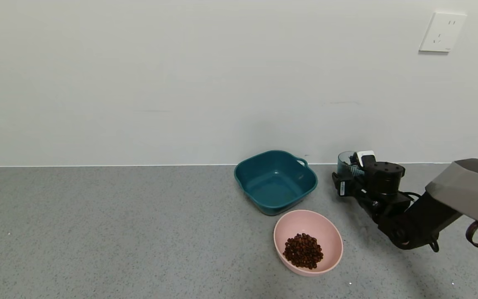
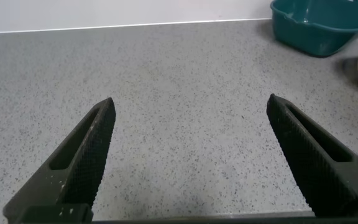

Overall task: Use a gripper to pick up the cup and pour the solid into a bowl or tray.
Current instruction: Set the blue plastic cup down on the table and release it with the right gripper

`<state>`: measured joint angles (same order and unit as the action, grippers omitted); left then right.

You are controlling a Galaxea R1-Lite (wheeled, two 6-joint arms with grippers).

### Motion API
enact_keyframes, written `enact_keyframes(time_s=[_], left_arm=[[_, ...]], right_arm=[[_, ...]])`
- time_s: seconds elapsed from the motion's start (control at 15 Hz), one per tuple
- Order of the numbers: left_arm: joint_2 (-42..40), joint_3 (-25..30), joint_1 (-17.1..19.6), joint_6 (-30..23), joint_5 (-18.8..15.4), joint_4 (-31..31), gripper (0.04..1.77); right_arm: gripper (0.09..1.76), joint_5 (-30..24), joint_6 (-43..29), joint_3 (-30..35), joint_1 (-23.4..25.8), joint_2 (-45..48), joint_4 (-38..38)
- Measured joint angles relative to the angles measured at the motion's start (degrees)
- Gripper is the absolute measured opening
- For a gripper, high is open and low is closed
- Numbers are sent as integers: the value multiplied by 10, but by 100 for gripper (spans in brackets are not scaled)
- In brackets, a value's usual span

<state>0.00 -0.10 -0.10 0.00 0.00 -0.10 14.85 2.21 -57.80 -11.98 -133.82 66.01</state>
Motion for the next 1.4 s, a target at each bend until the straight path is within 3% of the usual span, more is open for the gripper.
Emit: enact_keyframes(time_s=[1.0,1.4], left_arm=[[0,0,0,0,0,0,175],[0,0,0,0,0,0,175]], right_arm=[[138,10,7,-34,-2,-41,0],[155,9,11,-32,-1,-43,3]])
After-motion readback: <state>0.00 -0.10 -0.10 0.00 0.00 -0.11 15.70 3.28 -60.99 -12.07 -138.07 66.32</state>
